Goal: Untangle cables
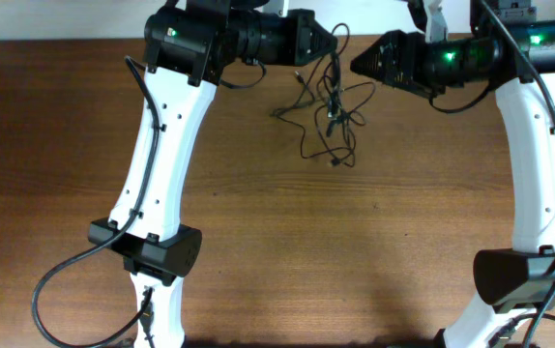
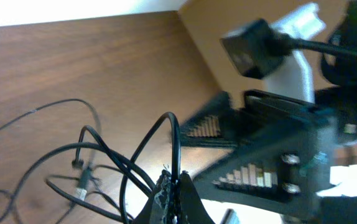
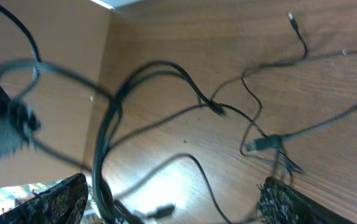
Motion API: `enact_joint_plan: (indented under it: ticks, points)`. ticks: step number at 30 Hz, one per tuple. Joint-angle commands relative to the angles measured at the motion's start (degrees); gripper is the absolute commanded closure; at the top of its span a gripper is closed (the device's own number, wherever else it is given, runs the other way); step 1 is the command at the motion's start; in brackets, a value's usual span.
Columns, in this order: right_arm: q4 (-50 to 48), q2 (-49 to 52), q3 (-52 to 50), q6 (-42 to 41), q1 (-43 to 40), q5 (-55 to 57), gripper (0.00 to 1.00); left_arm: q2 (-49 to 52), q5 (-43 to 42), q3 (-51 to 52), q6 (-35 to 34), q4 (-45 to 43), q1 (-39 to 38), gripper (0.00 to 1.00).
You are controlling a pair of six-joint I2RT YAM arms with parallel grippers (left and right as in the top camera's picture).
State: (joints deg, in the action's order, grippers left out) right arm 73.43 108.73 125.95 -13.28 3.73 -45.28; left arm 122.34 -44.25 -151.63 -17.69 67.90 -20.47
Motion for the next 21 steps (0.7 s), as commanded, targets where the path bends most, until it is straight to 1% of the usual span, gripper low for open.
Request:
enact_joint_plan:
  ticks: [1,3,5,6,10,12,16,18,21]
  points:
    - [-3.3,0.5,0.7,-6.4,1.8,-1.5,0.11,-2.5,-6.5,-0.8,-4.6,-0.4,0.0,1.00]
    - [-5.8,0.9,0.7,-9.6,2.7,-0.3,0.11,-2.5,-8.7,-0.8,-4.6,-0.5,0.0,1.00]
    - [-8.4,1.6,0.7,-13.6,3.7,2.4,0.15,-2.5,-11.8,-0.8,-4.6,-0.5,0.0,1.00]
    - [-9.4,2.1,0.7,-15.2,4.2,4.5,0.18,-2.5,-13.7,-0.8,-4.6,-0.7,0.0,1.00]
    - [-7.5,4.3,0.7,-15.9,4.7,8.7,0.23,-2.5,-26.0,-0.8,-5.8,-6.6,3.7,1.00]
    - [-5.7,5.4,0.6,-15.7,4.3,10.1,0.25,-2.5,-29.4,-0.8,-8.1,-8.9,7.1,1.00]
    - [-3.5,6.0,0.6,-14.6,3.0,14.4,0.28,-2.6,-30.1,-0.8,-8.4,-8.9,14.1,1.00]
    - [-0.9,6.0,0.6,-13.5,2.4,19.8,0.31,-2.6,-29.3,-0.8,-8.4,-8.9,17.9,1.00]
    - [3.6,6.0,0.6,-12.0,1.7,27.2,0.32,-2.6,-27.6,-0.8,-8.4,-8.9,22.3,1.00]
